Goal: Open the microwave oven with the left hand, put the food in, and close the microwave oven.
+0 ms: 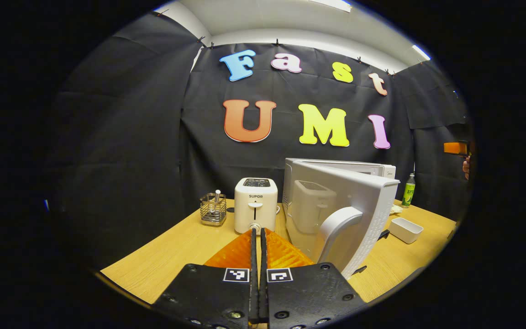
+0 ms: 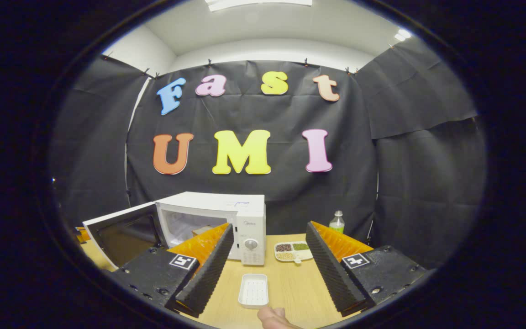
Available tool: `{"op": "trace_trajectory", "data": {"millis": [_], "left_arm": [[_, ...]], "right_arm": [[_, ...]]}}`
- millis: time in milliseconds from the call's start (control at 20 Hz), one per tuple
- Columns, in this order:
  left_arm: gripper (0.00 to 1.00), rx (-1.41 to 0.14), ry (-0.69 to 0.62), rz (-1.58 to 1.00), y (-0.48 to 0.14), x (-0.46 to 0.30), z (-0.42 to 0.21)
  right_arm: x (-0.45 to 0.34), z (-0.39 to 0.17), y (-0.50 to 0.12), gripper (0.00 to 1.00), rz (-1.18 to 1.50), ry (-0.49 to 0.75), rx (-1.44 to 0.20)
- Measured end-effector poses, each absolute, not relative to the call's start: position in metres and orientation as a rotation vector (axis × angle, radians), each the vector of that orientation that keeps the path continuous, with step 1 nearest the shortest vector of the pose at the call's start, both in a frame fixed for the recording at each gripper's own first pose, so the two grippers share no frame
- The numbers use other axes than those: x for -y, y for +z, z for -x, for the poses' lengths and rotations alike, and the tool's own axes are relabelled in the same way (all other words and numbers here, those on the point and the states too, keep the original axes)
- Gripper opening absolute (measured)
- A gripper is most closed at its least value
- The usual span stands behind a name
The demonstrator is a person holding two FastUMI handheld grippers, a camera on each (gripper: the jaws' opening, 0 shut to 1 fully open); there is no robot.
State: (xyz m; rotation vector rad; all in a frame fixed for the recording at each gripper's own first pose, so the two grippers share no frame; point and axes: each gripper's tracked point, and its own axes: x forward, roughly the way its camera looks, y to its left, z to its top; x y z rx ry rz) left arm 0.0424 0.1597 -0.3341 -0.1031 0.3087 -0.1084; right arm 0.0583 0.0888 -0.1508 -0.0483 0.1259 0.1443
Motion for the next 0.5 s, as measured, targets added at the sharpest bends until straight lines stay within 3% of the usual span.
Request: {"op": "trace_trajectory", "data": {"millis": [150, 200, 250, 300, 350, 400, 500], "left_arm": [[0.0, -0.3, -0.156, 0.102, -0.333, -0.144, -0.05], [0.0, -0.294, -0.172, 0.101, -0.331, -0.138, -0.051], [0.0, -0.289, -0.178, 0.098, -0.332, -0.132, -0.052], [0.0, -0.29, -0.179, 0.087, -0.332, -0.131, -0.055], [0.0, -0.288, -0.201, 0.095, -0.334, -0.124, -0.054], [0.0, -0.291, -0.224, 0.112, -0.335, -0.114, -0.053], [0.0, -0.298, -0.249, 0.132, -0.336, -0.097, -0.055]], "right_arm": [[-0.072, -0.047, -0.132, 0.92, 0.041, 0.112, -0.12], [-0.069, -0.042, -0.125, 1.0, 0.045, 0.108, -0.111], [-0.069, -0.038, -0.121, 0.92, 0.047, 0.114, -0.107], [-0.069, -0.035, -0.118, 1.0, 0.051, 0.119, -0.1], [-0.07, -0.033, -0.114, 1.0, 0.052, 0.125, -0.091], [-0.072, -0.029, -0.112, 0.92, 0.053, 0.135, -0.082], [-0.074, -0.024, -0.11, 0.92, 0.053, 0.156, -0.071]]}}
